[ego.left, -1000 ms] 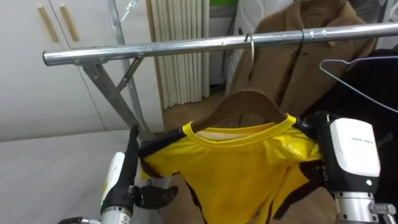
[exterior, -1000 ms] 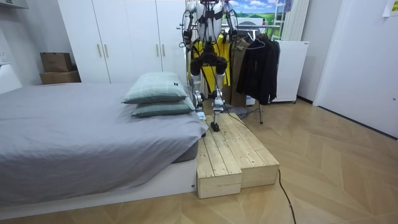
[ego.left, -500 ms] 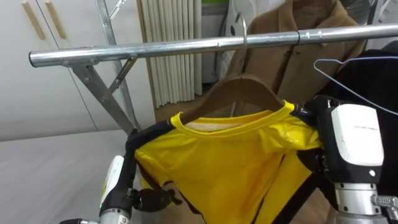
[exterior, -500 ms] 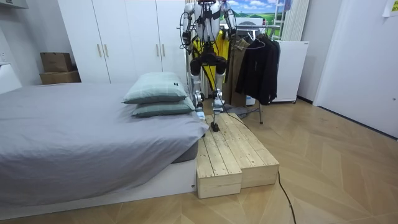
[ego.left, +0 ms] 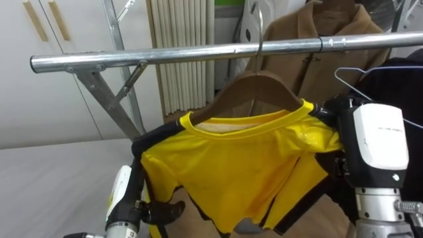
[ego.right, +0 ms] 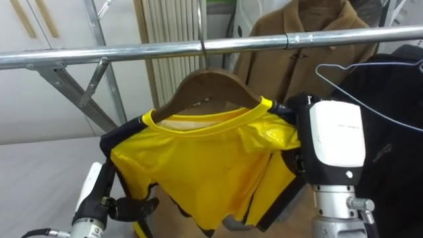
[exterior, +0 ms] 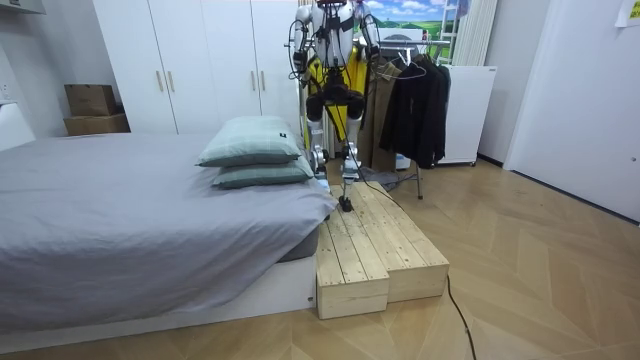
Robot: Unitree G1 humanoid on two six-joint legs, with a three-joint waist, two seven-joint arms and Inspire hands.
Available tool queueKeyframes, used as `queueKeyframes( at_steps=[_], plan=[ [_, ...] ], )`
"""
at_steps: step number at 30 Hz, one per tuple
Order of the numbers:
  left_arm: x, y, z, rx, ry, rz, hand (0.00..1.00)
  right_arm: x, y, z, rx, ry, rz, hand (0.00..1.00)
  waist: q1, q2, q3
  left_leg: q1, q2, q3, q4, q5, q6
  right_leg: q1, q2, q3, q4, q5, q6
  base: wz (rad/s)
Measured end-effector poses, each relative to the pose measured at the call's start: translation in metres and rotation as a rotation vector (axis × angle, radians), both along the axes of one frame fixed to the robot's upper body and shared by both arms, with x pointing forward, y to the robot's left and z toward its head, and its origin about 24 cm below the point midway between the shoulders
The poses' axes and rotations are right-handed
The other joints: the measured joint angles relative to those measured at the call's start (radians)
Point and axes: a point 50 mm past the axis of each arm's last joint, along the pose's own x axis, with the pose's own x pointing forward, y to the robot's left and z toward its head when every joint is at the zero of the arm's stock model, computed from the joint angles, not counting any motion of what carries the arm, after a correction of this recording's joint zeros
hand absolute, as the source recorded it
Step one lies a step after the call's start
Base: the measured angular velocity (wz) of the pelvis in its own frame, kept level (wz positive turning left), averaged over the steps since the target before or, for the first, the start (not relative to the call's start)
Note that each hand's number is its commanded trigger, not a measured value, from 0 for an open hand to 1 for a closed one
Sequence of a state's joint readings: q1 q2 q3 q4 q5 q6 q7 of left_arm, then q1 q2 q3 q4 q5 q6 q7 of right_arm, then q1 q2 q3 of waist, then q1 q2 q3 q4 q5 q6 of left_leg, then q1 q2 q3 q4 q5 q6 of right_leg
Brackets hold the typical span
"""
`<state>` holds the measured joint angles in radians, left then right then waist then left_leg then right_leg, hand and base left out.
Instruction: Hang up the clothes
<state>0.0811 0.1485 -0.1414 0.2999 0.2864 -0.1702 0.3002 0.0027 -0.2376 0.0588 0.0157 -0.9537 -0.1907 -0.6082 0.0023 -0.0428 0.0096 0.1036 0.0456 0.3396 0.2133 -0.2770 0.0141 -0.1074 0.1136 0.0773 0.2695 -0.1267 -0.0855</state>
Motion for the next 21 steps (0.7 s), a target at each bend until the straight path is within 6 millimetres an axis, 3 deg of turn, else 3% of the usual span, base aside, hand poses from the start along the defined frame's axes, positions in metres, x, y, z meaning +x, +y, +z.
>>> queueKeyframes(
  at_steps=[12,21],
  plan=[
    [-0.0001,0.0007,-0.0006,0.003,0.007,0.007,0.00,0.0005,-0.0003,0.0004,0.008,-0.001,-0.002,1.00,0.004,-0.005,-0.0026,0.012,-0.001,-0.033,-0.011,0.000,0.000,0.019,-0.002,-0.019,-0.015,0.002,0.000,0.04],
    [-0.0012,0.0015,-0.0036,0.006,0.023,0.008,0.00,0.0010,-0.0023,-0.0053,0.008,0.025,-0.012,1.00,0.009,-0.011,0.0009,0.011,-0.001,-0.043,-0.017,0.000,0.000,0.019,-0.002,-0.027,-0.020,0.002,0.000,0.02]
  ],
)
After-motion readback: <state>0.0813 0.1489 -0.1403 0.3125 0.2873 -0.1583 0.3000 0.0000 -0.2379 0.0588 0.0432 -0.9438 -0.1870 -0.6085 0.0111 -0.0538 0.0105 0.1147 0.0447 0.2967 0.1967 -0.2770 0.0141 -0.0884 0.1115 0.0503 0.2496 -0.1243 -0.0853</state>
